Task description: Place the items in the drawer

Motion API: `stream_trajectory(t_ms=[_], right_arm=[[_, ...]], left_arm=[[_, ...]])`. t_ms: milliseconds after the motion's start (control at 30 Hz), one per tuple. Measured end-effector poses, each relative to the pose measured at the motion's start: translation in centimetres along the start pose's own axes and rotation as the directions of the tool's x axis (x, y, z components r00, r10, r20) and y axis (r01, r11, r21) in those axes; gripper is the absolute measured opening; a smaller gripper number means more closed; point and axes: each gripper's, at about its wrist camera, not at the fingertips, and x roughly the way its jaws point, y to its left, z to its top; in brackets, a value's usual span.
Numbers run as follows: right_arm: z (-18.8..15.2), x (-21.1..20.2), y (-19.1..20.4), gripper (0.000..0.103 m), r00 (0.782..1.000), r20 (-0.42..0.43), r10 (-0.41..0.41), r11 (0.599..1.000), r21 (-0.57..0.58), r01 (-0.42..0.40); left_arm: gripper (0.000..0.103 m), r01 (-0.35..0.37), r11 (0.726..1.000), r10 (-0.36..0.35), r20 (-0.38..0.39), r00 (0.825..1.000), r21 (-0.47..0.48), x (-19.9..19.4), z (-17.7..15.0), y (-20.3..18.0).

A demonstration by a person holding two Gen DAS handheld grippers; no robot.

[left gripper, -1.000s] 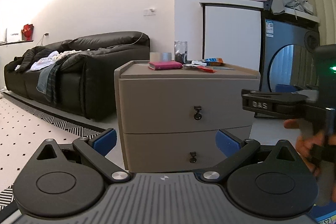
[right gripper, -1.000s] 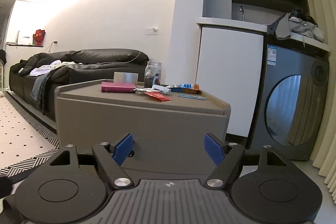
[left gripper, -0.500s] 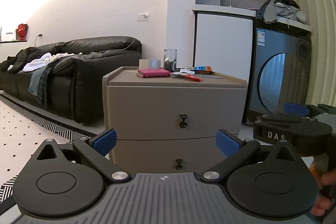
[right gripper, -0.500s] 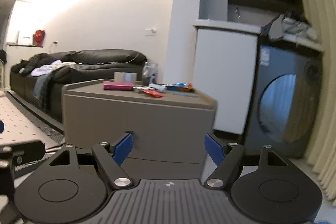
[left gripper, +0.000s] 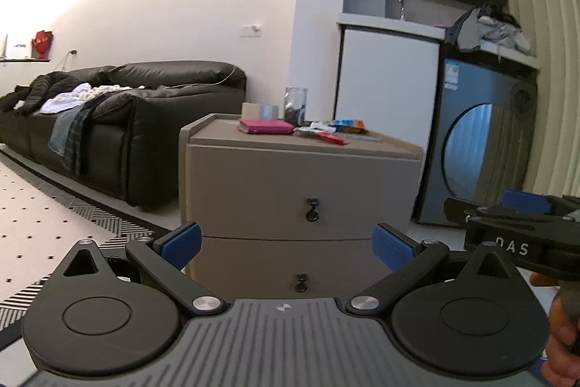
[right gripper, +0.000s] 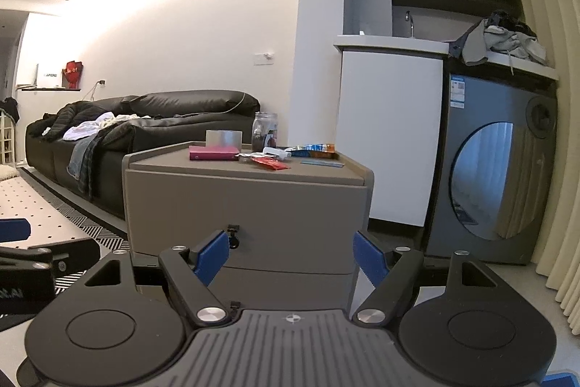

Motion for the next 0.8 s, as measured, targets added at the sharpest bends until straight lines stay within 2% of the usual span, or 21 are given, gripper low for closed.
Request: stream_trajectory(t_ms=[367, 500, 800], right_arm=[[-0.28, -0.28, 0.07, 0.079, 1.0, -0.019, 0.015, 1.0, 0.014, -0.015], [-0.56, -0.22, 0.03, 0.079, 0.999, -0.033, 0.02, 1.0, 0.012, -0.019], [-0.62, -0.43, -0.15, 0.079, 0.999, -0.037, 0.023, 1.0, 0.012, -0.023]], left_arm=[[0.103, -0.072, 0.996, 0.073, -0.004, 0.997, 0.046, -0.12, 0.18, -0.34], [0.103, -0.054, 0.997, 0.054, 0.004, 0.999, 0.055, -0.45, 0.12, -0.51], [0.103, -0.066, 0.996, 0.066, 0.003, 0.998, 0.061, -0.37, 0.21, -0.49]])
